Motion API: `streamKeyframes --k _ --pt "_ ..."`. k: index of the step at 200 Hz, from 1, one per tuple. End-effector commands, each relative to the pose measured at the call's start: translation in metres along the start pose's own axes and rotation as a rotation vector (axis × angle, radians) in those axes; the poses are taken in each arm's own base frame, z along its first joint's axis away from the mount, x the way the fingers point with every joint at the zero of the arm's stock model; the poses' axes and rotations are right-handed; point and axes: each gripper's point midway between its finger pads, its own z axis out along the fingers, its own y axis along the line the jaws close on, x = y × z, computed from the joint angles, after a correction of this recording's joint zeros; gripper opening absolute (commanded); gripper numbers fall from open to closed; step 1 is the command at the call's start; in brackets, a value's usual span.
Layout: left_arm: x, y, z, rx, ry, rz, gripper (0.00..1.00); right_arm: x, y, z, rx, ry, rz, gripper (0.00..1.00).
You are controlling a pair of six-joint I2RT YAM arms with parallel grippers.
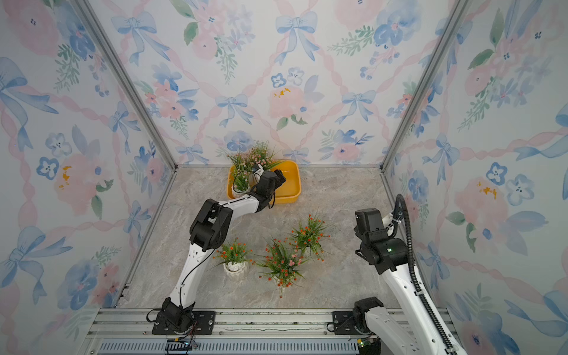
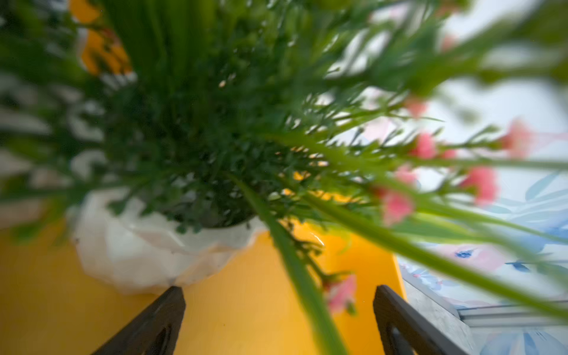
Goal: Put the potted gypsophila into the storage box
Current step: Move the baby's breath potted plant into the storage box, then move the storage box to the center of the board.
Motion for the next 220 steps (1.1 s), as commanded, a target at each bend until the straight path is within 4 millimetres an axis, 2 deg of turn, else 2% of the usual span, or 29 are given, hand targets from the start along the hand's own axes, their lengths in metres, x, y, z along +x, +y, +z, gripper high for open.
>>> streamKeyframes --k 1,19,31,48,63,103,118,145,170,192,220 --pt "-0.005 -0.036 -0.012 0.152 0.082 0.036 0.98 0.011 0.009 0.01 0.0 0.028 -0.024 0.85" --pt "0.006 -0.06 -0.024 0.25 0.164 0.087 0.98 0.014 0.017 0.013 -0.006 0.036 -0.038 0.86" --pt "0.008 -0.063 -0.031 0.242 0.203 0.116 0.98 0.015 0.022 0.016 -0.009 0.039 -0.047 0.86" --pt "0.01 -0.061 -0.038 0.238 0.244 0.19 0.98 0.017 0.03 0.02 -0.024 0.045 -0.054 0.87" --pt "0.021 -0.053 -0.04 0.233 0.291 0.257 0.98 0.02 0.04 0.025 -0.051 0.058 -0.06 0.87" --pt "0.056 -0.031 -0.028 0.253 0.483 0.366 0.98 0.026 0.066 0.032 -0.105 0.09 -0.098 0.87" --pt "0.058 -0.029 -0.031 0.269 0.526 0.421 0.97 0.027 0.072 0.032 -0.115 0.09 -0.11 0.87" --pt "0.052 -0.035 -0.049 0.338 0.561 0.489 0.98 0.032 0.073 0.032 -0.116 0.096 -0.114 0.87" --pt "0.064 -0.038 -0.066 0.411 0.663 0.573 0.97 0.037 0.069 0.033 -0.109 0.105 -0.108 0.87" --pt "0.063 -0.042 -0.085 0.463 0.702 0.644 0.97 0.039 0.067 0.033 -0.103 0.106 -0.104 0.87" --pt "0.073 -0.035 -0.095 0.466 0.757 0.727 0.97 0.04 0.069 0.036 -0.102 0.111 -0.117 0.87"
